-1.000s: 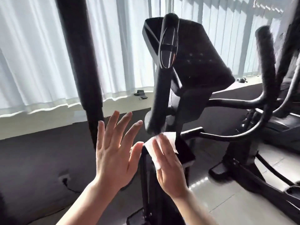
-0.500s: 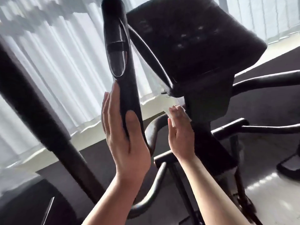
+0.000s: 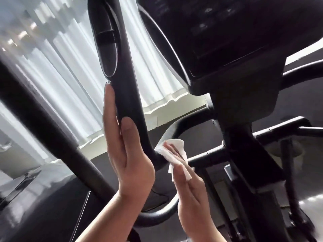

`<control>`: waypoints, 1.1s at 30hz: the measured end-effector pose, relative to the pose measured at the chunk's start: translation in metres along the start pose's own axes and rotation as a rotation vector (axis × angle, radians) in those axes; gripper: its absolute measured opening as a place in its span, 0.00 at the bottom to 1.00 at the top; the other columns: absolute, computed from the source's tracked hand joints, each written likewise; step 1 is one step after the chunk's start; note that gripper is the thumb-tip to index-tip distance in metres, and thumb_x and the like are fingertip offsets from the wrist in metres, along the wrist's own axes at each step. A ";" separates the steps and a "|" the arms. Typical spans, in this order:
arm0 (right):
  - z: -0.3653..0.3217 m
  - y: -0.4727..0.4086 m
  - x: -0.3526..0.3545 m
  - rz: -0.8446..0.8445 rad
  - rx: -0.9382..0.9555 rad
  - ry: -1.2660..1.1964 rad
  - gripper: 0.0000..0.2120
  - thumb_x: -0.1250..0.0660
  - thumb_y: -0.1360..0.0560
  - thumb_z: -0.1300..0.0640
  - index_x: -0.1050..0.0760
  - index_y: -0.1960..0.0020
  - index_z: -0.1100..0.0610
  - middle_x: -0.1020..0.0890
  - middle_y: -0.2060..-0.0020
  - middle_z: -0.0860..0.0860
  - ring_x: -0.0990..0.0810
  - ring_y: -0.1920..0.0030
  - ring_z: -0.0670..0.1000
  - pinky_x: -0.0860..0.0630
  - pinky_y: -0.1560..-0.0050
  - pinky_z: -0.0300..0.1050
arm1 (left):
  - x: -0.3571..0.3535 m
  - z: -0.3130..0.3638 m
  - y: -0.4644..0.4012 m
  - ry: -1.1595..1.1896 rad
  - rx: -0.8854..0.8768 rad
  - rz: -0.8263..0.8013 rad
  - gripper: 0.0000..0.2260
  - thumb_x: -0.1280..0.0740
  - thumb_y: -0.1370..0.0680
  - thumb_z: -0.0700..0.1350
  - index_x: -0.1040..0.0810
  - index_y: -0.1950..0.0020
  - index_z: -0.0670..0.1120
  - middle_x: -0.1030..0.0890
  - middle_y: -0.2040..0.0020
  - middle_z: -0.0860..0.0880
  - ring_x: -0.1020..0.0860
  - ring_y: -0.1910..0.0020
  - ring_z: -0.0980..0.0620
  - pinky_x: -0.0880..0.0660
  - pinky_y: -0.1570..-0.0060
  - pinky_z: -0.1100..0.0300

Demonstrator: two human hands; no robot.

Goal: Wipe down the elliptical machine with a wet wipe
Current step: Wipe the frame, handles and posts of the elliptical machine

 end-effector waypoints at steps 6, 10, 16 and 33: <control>0.042 -0.079 0.053 0.090 0.245 0.887 0.21 0.50 0.17 0.54 0.28 0.31 0.63 0.26 0.32 0.57 0.34 0.27 0.55 0.41 0.25 0.45 | 0.000 0.000 0.000 0.000 0.024 -0.012 0.19 0.51 0.18 0.38 0.43 0.27 0.45 0.39 0.27 0.55 0.40 0.25 0.59 0.43 0.27 0.63; 0.069 -0.079 0.062 0.214 0.211 0.832 0.21 0.51 0.16 0.50 0.30 0.30 0.56 0.31 0.29 0.51 0.40 0.25 0.49 0.44 0.24 0.53 | -0.001 0.002 0.000 0.001 0.004 -0.013 0.19 0.51 0.18 0.38 0.42 0.27 0.45 0.38 0.25 0.48 0.40 0.23 0.50 0.43 0.25 0.57; 0.052 -0.040 0.007 0.302 -0.220 -0.180 0.14 0.45 0.21 0.52 0.23 0.42 0.43 0.22 0.37 0.42 0.31 0.31 0.41 0.39 0.27 0.41 | -0.001 -0.001 -0.001 -0.020 0.007 -0.017 0.19 0.51 0.18 0.38 0.43 0.27 0.45 0.39 0.26 0.52 0.41 0.23 0.53 0.44 0.26 0.60; -0.060 -0.048 -0.022 -0.012 0.153 -0.024 0.21 0.51 0.16 0.52 0.35 0.28 0.59 0.31 0.28 0.53 0.37 0.25 0.49 0.40 0.26 0.44 | 0.003 -0.005 -0.005 0.169 0.171 -0.191 0.18 0.53 0.16 0.47 0.46 0.26 0.54 0.45 0.22 0.54 0.47 0.22 0.55 0.50 0.22 0.50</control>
Point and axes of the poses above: each hand's wrist, its own y-axis away from the middle knuckle, its own x-axis out of the back of the hand, z = x × y, the point moved 5 cm from there along -y, towards the middle knuckle
